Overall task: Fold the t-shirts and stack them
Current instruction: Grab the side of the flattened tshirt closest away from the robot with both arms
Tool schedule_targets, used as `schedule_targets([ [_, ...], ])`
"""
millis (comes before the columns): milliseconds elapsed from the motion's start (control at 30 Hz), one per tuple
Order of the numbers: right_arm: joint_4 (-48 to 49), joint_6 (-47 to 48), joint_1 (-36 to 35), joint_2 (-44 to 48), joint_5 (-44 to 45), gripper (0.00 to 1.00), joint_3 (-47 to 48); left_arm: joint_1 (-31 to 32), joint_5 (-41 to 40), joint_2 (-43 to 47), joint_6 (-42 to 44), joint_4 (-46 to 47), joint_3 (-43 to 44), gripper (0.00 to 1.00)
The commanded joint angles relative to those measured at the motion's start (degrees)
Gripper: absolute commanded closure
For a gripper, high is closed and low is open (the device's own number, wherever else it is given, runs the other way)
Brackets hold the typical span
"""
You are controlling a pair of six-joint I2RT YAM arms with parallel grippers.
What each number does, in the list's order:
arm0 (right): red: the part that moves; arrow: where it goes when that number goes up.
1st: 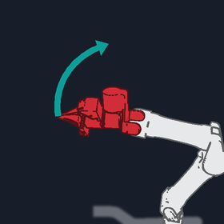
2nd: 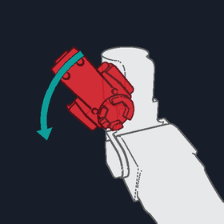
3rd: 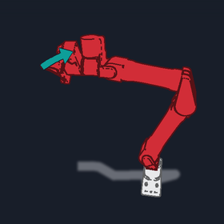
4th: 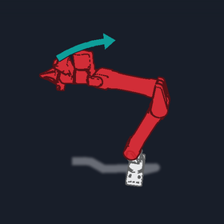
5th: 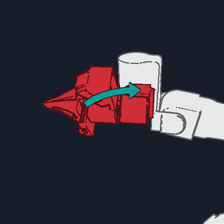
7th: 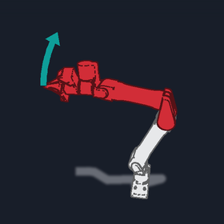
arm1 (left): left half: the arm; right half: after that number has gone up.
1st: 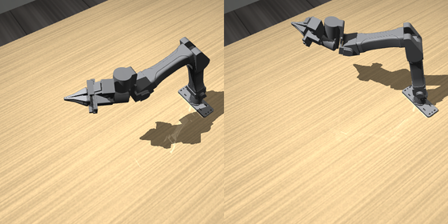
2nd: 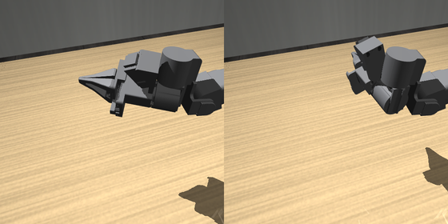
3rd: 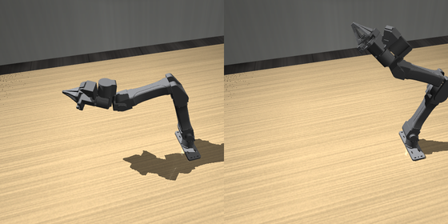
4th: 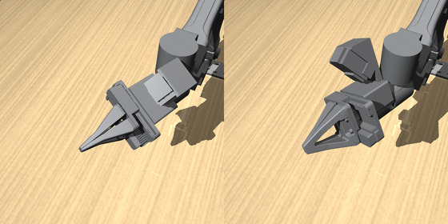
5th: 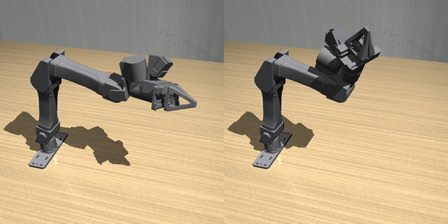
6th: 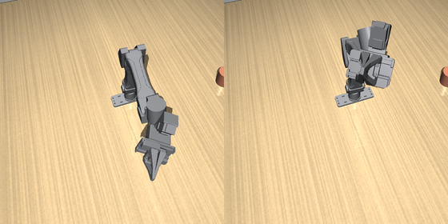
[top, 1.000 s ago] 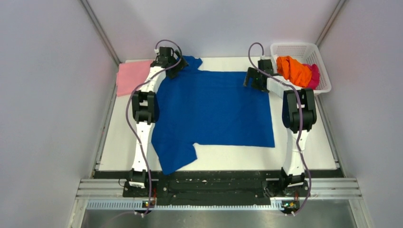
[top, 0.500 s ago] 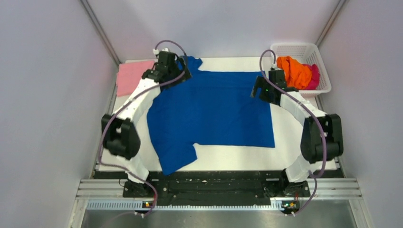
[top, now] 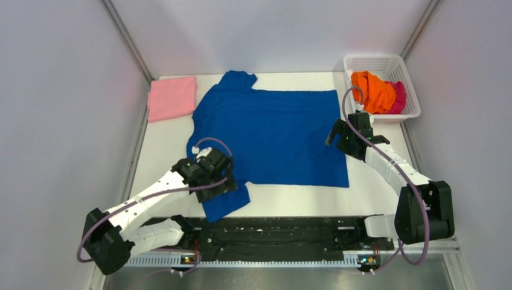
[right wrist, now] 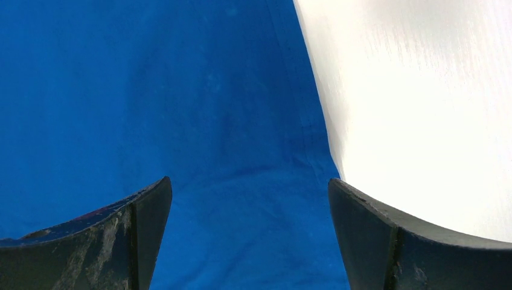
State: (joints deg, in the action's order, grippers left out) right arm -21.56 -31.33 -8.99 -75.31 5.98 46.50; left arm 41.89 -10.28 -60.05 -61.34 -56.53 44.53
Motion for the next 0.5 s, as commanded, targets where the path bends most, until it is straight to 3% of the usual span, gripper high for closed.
schedule_targets([
  [0, 0.2, -2.37, -0.41, 2.14, 1.1, 0.01, -0.46, 8.06, 0.4, 3.35, -14.82, -7.2, -3.71, 0.15],
  [133, 1.41, -2.87, -0.42, 3.2, 1.23, 0.01, -1.89, 13.49, 0.23, 2.98, -21.45, -9.36, -7.89, 0.23],
  [333, 1.85, -2.51, -0.46, 3.49, 0.51, 0.01, -2.76, 13.75, -2.67, 2.62, -23.39, -1.52, -11.74, 0.42],
  [467, 1.7, -2.66, -0.46, 5.08, 0.74, 0.01, -4.09, 13.71, -4.83, 1.58, -26.5, -0.38, -14.72, 0.47],
])
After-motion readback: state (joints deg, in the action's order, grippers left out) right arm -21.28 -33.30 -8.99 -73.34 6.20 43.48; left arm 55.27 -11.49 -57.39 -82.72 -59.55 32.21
